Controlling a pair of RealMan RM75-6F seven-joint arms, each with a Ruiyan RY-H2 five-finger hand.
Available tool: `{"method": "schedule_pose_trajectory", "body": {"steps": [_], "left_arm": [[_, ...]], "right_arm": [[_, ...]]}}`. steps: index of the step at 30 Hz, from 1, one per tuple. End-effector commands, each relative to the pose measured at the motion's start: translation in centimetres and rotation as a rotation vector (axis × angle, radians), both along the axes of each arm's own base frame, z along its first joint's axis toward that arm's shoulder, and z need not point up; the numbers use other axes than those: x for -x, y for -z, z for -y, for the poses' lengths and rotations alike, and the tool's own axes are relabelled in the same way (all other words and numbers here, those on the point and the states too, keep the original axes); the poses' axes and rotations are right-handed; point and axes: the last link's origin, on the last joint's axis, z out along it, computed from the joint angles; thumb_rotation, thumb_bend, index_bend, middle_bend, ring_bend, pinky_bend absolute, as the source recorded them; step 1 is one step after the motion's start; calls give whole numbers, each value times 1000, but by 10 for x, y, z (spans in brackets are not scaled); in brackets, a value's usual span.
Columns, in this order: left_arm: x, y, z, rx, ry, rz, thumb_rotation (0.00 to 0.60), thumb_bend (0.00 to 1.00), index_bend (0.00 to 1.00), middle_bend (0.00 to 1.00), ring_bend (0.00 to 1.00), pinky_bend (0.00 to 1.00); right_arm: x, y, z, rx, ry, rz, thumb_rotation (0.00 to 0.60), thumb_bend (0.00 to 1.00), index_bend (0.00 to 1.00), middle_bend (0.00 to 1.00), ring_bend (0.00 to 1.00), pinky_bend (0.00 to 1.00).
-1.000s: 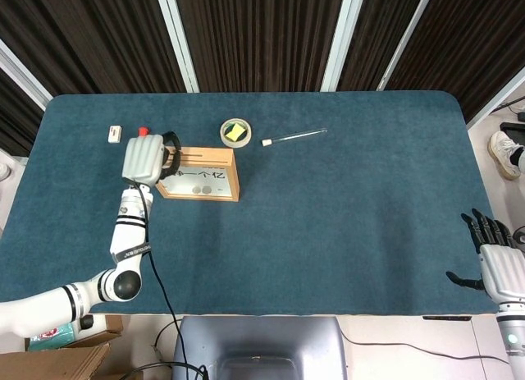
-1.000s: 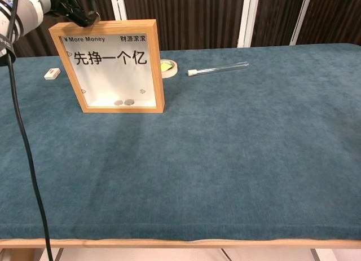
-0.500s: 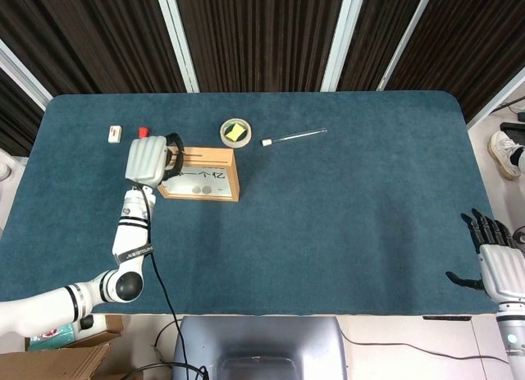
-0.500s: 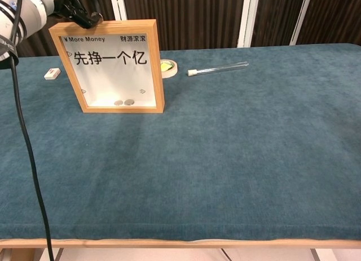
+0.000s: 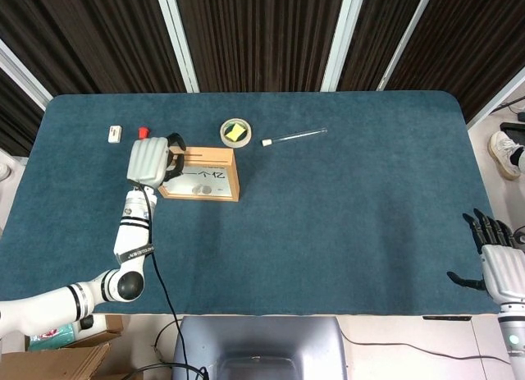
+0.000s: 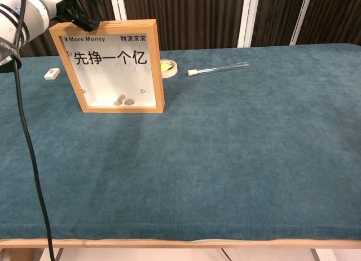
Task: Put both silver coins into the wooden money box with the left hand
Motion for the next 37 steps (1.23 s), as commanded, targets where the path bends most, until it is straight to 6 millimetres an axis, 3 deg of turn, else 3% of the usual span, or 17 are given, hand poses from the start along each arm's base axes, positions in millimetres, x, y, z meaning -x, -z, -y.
{"method": "schedule_pose_trajectory", "body": {"steps": [1, 7, 11, 13, 14, 15, 17, 18, 20, 22, 25, 28, 37], "left_arm": [[0, -1, 0, -1, 3, 2, 600, 472, 487, 1000, 1000, 1000], [-7, -10, 16, -14, 80, 14, 600, 459, 436, 1000, 1000, 1000], [3, -32, 57, -45, 193, -19, 600, 445, 310, 991, 992, 1000], [23, -47, 89, -48, 221, -44, 600, 433, 238, 897, 922, 1000], [34, -53, 104, -46, 223, -49, 600, 425, 201, 769, 804, 991], [50, -59, 124, -35, 222, -52, 600, 422, 184, 666, 689, 936], [80, -67, 154, -10, 194, -81, 600, 416, 157, 476, 447, 698], [101, -70, 173, 3, 162, -102, 600, 413, 137, 366, 301, 484], [135, -75, 201, 19, 98, -154, 600, 408, 109, 242, 150, 269], [171, -78, 231, 42, -7, -209, 600, 398, 68, 126, 39, 137], [205, -74, 264, 33, -103, -178, 600, 398, 25, 31, 0, 60], [221, -70, 275, 29, -127, -186, 600, 395, 7, 7, 0, 17], [218, -79, 276, -33, -72, -150, 600, 388, 0, 0, 0, 0]], "right_arm": [[0, 0, 0, 1, 0, 0, 600, 121, 0, 0, 0, 0], [0, 1, 0, -1, -1, -4, 600, 121, 0, 0, 0, 0], [-1, 1, -1, -2, -4, -3, 600, 121, 0, 0, 0, 0], [-1, 1, -2, -2, -6, -5, 600, 120, 0, 0, 0, 0], [-1, 1, -2, -4, -7, -5, 600, 121, 0, 0, 0, 0], [-2, 2, -2, -8, -9, -9, 600, 121, 0, 0, 0, 0], [-3, 5, -3, -15, -13, -13, 600, 121, 0, 0, 0, 0], [-4, 6, -4, -20, -17, -18, 600, 121, 0, 0, 0, 0], [-6, 9, -5, -26, -22, -24, 600, 121, 0, 0, 0, 0], [-9, 14, -5, -35, -31, -34, 600, 121, 0, 0, 0, 0], [-13, 21, -6, -51, -52, -54, 600, 120, 0, 0, 0, 0], [-18, 28, -9, -56, -69, -68, 600, 121, 0, 0, 0, 0], [-20, 32, -15, -56, -85, -90, 600, 121, 0, 0, 0, 0]]}}
